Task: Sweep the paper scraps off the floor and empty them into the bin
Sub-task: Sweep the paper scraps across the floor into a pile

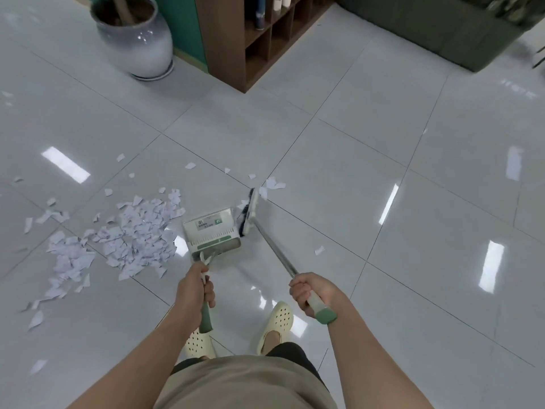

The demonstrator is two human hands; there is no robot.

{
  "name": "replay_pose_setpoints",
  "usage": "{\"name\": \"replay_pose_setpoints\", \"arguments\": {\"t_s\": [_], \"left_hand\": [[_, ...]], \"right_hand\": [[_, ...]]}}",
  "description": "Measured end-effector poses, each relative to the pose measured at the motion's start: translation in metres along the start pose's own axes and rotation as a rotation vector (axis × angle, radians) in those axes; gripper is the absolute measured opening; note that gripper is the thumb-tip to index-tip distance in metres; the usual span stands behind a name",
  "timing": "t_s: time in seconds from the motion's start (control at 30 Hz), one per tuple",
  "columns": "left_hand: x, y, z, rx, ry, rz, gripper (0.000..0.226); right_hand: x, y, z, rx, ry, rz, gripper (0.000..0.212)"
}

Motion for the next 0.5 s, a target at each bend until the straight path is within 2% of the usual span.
{"name": "replay_pose_setpoints", "arguments": {"t_s": [0.1, 0.27, 0.5], "left_hand": [[-0.006, 0.003, 0.026, -0.022, 0.029, 0.045, 0.024], [-0.013, 0.01, 0.066, -0.034, 0.077, 0.073, 0.024], [-0.014, 0.02, 0.137, 0.011, 0.13, 0.089, 0.014]], "right_hand": [[0.029, -0.02, 0.003, 0.03, -0.008, -0.008, 0.031], [0.065, -0.061, -0.005, -0.098, -0.123, -0.085, 0.029], [0.09, -0.112, -0.069, -0.314, -0.16, -0.266, 0.017]]}}
Point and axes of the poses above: each hand's wrist, its own y-axis towards the middle knuckle, its own z-axis out of the palm, x = y × z, the point moved 4 cm from there along y, towards the middle knuckle, and after that the axes turned 8 degrees about x, right-handed, at the moved point
